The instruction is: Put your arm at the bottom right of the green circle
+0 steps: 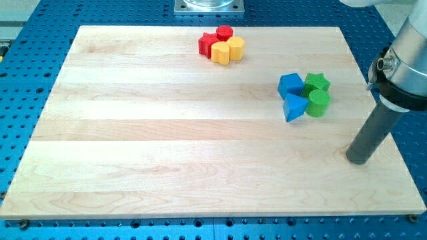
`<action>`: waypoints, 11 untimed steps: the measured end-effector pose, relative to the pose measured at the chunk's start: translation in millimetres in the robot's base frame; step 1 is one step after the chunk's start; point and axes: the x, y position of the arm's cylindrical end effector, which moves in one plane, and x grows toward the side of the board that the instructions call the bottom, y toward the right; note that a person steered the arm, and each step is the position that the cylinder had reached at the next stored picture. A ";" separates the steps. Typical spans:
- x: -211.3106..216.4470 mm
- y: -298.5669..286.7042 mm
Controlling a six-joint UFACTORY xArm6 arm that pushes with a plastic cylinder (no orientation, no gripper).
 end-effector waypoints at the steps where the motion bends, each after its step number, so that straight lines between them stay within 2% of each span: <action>1: 8.5 0.5; 11: 9.4 6.9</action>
